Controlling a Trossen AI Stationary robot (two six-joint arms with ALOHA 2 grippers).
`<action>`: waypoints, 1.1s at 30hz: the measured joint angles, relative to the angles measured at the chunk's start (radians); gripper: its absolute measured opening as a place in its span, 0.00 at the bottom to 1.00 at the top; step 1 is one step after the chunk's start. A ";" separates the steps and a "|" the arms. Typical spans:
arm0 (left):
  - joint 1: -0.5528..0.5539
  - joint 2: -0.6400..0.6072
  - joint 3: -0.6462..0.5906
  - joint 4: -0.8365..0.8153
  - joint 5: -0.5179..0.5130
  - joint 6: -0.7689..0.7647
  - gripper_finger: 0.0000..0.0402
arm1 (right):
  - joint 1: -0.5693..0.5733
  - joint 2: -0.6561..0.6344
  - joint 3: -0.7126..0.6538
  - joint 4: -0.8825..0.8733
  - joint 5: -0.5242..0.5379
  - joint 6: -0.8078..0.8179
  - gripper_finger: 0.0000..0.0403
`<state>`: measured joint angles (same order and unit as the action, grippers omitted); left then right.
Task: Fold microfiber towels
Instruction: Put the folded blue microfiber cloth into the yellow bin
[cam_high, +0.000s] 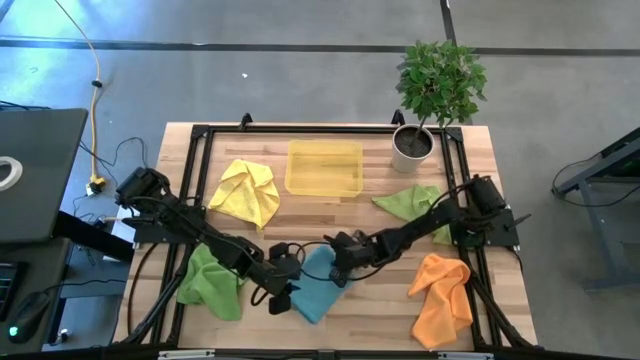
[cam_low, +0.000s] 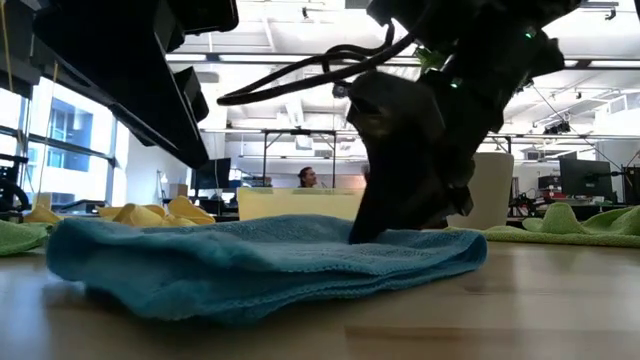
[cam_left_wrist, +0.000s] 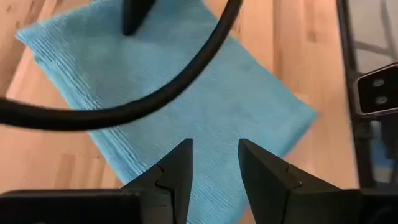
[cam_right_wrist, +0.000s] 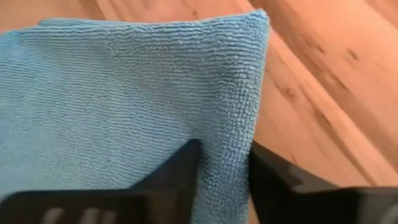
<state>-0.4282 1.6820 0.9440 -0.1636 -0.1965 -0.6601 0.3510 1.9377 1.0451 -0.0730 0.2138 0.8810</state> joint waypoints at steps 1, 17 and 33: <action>0.000 -0.002 0.000 0.007 0.010 -0.017 0.29 | 0.004 0.001 0.000 0.000 0.016 0.002 0.20; -0.078 -0.297 0.000 0.006 -0.084 -0.221 0.29 | -0.016 0.002 0.068 0.026 0.006 0.016 0.01; -0.073 -0.658 0.000 0.004 -0.438 0.103 0.29 | -0.284 0.000 0.413 -0.249 0.018 -0.506 0.00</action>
<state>-0.5017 1.0240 0.9443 -0.1593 -0.6347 -0.5570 0.0669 1.9373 1.4578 -0.3219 0.2321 0.3751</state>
